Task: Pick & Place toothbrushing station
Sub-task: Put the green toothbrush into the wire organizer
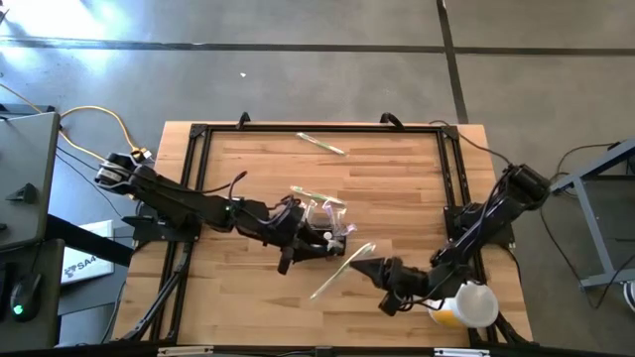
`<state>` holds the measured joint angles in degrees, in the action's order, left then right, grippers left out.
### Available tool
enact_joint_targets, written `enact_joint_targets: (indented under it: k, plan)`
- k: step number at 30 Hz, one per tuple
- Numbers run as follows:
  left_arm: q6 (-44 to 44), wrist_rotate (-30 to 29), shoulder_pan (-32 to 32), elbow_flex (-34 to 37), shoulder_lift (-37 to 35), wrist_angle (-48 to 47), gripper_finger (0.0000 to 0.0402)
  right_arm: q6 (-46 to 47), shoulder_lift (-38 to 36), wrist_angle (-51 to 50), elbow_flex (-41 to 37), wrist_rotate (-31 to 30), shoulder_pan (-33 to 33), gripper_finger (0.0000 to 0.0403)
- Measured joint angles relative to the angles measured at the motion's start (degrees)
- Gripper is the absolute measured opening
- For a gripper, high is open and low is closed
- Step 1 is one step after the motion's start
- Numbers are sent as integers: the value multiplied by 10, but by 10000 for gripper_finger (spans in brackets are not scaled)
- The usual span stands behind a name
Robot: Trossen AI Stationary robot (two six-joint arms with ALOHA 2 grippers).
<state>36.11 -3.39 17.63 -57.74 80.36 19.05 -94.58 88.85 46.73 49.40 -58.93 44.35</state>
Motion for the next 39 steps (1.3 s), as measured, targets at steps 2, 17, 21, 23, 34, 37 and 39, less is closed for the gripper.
enact_joint_targets:
  k: [2, 17, 21, 23, 34, 37, 39]
  plan:
    - [0, 0, 0, 0, 6, -4, 173, -15, 14, 0, 11, 7, -2, 3]
    - [17, 62, 0, 0, 37, 14, 173, -27, 53, -41, 48, 13, -46, 3]
    - [17, 74, 0, 0, 44, 20, 173, -27, 53, -51, 48, 20, -58, 3]
    - [17, 75, 0, 1, 47, 17, 173, -25, 53, -56, 48, 19, -62, 3]
    - [3, 84, 0, 1, 46, 44, 173, -16, 53, -72, 48, 19, -63, 3]
    - [2, 82, 0, 1, 49, 47, 173, -16, 53, -71, 48, 19, -63, 3]
    - [2, 73, 0, 1, 51, 43, 173, -17, 53, -75, 48, 20, -63, 3]
